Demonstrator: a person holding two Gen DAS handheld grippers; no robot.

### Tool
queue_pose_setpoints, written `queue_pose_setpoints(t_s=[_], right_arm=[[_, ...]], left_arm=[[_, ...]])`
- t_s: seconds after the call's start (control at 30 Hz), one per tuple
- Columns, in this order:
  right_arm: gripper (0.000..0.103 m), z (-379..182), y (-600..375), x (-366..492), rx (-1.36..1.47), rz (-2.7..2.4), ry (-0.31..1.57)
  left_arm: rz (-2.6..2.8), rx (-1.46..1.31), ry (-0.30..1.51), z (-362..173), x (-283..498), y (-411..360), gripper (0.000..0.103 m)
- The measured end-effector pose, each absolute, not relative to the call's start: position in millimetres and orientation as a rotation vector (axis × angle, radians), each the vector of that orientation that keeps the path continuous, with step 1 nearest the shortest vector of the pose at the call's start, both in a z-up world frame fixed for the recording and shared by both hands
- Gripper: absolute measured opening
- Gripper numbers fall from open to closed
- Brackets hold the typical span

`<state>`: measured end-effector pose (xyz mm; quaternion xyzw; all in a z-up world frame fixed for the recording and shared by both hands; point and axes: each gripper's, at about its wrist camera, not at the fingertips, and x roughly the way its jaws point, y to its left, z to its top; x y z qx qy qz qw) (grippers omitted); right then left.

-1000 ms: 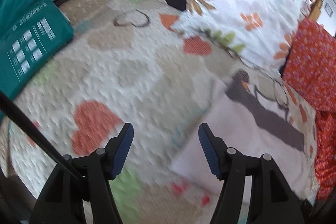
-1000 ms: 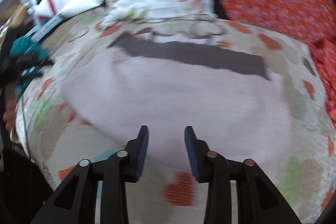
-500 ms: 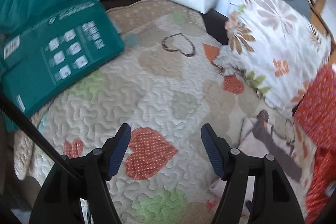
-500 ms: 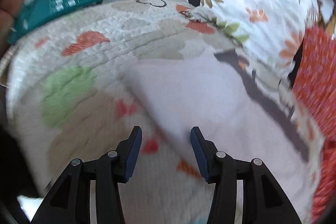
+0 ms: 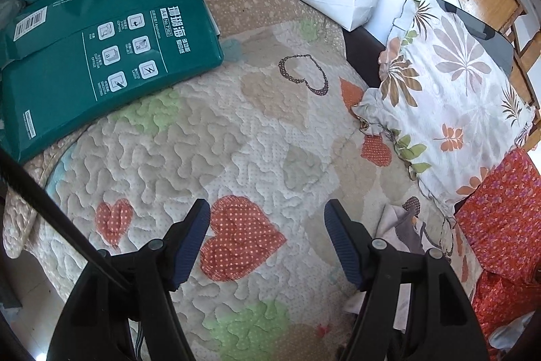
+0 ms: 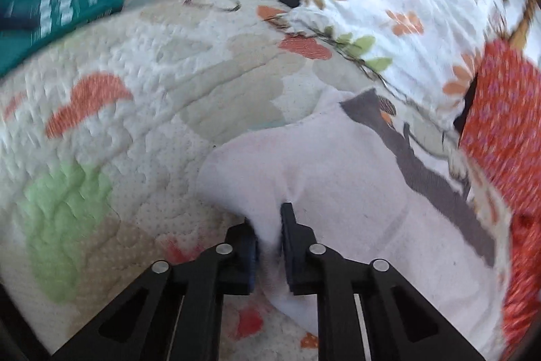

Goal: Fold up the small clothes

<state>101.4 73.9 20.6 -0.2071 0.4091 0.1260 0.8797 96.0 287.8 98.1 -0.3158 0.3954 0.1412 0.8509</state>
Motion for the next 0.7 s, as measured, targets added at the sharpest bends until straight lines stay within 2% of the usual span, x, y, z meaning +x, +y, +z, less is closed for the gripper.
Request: queue_pose_setpoints(t_s=[0.2,0.4,0.5,0.7], right_arm=[[0.011,82.6,-10.9,107.1,-0.106,0.246,0.835],[0.010,123.6,-155.7,89.0,0.200,0.118,0.763],[0.010,120.2,-225.2,66.5,0.305,0.034,0.750],[0.007,73.2,-309.3,30.1,0.457,-0.080,0.856]], left_arm=[[0.259,-0.602,0.859,95.4,102.4,254.7,0.069],[0.154,-0.539,0.900,87.7,110.1,202.9,0.069],[0.060,-0.511,0.921,82.2,112.5,163.5,0.069],[-0.195,-0.495,1.039,59.3,120.5,80.4,0.069]])
